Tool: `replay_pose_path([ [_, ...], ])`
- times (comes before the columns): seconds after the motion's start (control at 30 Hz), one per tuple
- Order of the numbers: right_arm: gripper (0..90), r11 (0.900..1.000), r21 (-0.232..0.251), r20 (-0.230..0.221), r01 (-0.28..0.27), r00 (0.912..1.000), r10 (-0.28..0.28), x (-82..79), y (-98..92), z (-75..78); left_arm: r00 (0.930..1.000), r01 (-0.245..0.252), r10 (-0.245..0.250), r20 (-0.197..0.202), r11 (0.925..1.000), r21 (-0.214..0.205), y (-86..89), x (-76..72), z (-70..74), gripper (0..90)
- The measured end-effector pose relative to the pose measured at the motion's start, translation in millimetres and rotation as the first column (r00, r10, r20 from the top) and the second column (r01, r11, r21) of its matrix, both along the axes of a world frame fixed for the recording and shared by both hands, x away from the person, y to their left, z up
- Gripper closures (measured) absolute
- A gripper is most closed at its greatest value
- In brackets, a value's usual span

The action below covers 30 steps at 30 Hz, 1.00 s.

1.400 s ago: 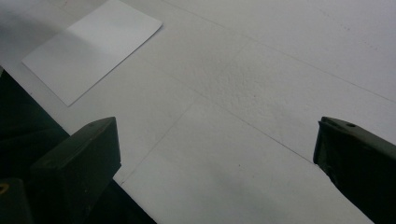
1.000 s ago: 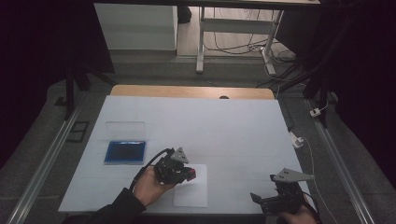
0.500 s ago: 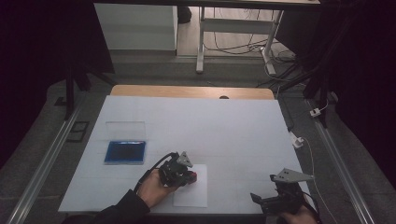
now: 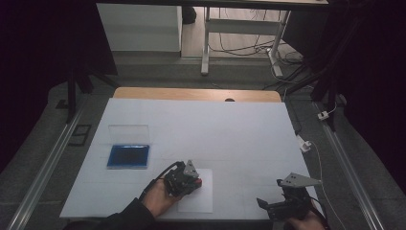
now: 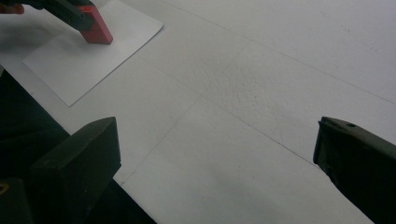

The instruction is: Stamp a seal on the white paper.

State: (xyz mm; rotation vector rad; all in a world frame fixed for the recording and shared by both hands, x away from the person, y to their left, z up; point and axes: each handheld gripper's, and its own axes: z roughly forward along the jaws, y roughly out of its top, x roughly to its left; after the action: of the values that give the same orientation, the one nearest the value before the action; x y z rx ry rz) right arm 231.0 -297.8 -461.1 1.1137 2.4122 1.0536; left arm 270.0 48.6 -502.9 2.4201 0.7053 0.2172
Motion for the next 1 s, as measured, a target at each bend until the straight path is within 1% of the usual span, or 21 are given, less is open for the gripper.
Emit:
replay_pose_path([
  [0.07, 0.9, 1.0000, -0.001, 0.000, 0.000, 1.0000, 0.000, 0.3, 0.3, -0.1, 1.0000, -0.003, 0.003, 0.005, 1.0000, 0.000, -0.2, -0.7, -0.4, 80.3],
  [0.1, 0.9, 1.0000, -0.002, -0.001, 0.000, 1.0000, 0.000, 0.4, 0.4, -0.1, 1.0000, -0.005, 0.005, 0.002, 1.0000, -0.007, 0.4, -0.5, -0.9, 80.4],
  [0.2, 0.9, 1.0000, -0.003, -0.002, -0.001, 1.0000, 0.001, 0.7, 0.8, -0.2, 0.9994, -0.014, 0.012, -0.033, 0.9988, -0.046, 4.4, 3.7, -2.5, 80.4],
  [0.3, 0.9, 1.0000, -0.003, -0.003, -0.001, 1.0000, 0.001, 0.8, 0.9, -0.2, 0.9977, -0.016, 0.011, -0.067, 0.9977, -0.065, 7.2, 8.0, -2.7, 80.3],
  [0.4, 0.9, 1.0000, -0.002, -0.002, -0.001, 1.0000, 0.001, 0.8, 0.5, -0.2, 0.9958, -0.022, 0.014, -0.090, 0.9960, -0.086, 9.9, 10.6, -3.7, 80.4],
  [0.43, 0.9, 1.0000, -0.002, -0.002, -0.002, 1.0000, 0.002, 1.0, 0.2, -0.2, 0.9956, -0.023, 0.014, -0.092, 0.9958, -0.089, 10.3, 11.0, -3.9, 80.3],
  [0.5, 0.9, 1.0000, -0.002, -0.002, -0.003, 1.0000, 0.003, 1.1, 0.2, -0.3, 0.9962, -0.022, 0.014, -0.086, 0.9960, -0.087, 9.6, 10.0, -3.9, 80.4],
  [0.67, 0.9, 1.0000, -0.002, -0.003, -0.002, 1.0000, 0.002, 1.0, 0.5, -0.3, 0.9993, -0.022, 0.021, -0.029, 0.9992, -0.034, 2.4, 2.2, -2.2, 80.3],
  [0.73, 0.9, 1.0000, -0.003, -0.003, -0.002, 1.0000, 0.002, 0.9, 0.7, -0.3, 0.9991, -0.026, 0.024, -0.034, 0.9989, -0.039, 2.6, 2.4, -2.4, 80.3],
  [0.8, 0.9, 1.0000, -0.006, -0.003, -0.006, 1.0000, 0.006, 1.0, 0.7, -0.2, 0.9983, -0.028, 0.025, -0.052, 0.9980, -0.056, 4.8, 4.5, -3.1, 80.3],
  [0.83, 0.9, 1.0000, -0.006, -0.003, -0.006, 1.0000, 0.006, 1.0, 0.8, -0.1, 0.9983, -0.028, 0.025, -0.053, 0.9976, -0.063, 5.3, 4.8, -3.5, 80.3],
  [0.87, 0.9, 1.0000, -0.006, -0.003, -0.006, 1.0000, 0.006, 1.0, 0.9, -0.2, 0.9984, -0.028, 0.024, -0.051, 0.9977, -0.062, 5.4, 4.5, -3.5, 80.2],
  [1.0, 0.9, 1.0000, -0.003, 0.001, -0.007, 1.0000, 0.007, 0.8, 0.7, -0.2, 0.9993, -0.024, 0.023, -0.030, 0.9990, -0.038, 2.8, 2.2, -2.2, 80.2],
])
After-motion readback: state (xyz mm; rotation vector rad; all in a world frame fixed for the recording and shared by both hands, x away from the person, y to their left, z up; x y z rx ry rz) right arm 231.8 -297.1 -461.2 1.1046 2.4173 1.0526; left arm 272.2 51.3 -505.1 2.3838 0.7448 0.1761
